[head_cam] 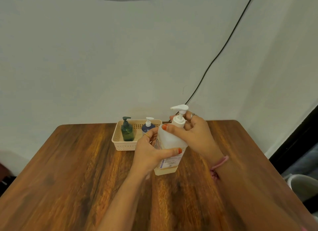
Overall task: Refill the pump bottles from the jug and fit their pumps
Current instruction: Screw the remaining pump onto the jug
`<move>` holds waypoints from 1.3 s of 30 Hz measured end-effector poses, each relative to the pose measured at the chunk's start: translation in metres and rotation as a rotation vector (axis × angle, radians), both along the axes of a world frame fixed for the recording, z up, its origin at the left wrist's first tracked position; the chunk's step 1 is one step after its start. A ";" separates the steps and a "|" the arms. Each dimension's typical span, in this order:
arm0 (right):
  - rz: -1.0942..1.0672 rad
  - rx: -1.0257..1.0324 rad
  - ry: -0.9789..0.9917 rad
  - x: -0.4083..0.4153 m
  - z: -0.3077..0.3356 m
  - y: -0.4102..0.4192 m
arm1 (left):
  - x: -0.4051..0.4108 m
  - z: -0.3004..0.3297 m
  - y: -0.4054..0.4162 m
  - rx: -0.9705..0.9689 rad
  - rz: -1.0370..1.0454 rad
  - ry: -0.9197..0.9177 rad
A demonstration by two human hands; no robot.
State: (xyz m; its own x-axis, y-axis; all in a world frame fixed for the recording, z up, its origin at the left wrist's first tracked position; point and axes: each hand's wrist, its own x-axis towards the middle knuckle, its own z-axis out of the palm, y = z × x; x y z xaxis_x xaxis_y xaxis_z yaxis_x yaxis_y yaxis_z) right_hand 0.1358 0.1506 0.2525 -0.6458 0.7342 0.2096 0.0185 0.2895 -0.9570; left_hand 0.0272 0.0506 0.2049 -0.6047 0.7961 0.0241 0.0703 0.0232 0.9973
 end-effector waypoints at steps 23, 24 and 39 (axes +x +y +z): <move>-0.106 -0.029 0.123 -0.012 -0.008 -0.004 | -0.002 0.004 0.001 0.022 0.008 -0.086; -0.094 -0.031 0.097 -0.011 -0.008 -0.004 | -0.002 0.005 0.000 0.024 0.004 -0.092; 0.292 -0.253 0.085 0.001 -0.052 0.006 | -0.006 0.025 -0.004 0.149 -0.113 -0.192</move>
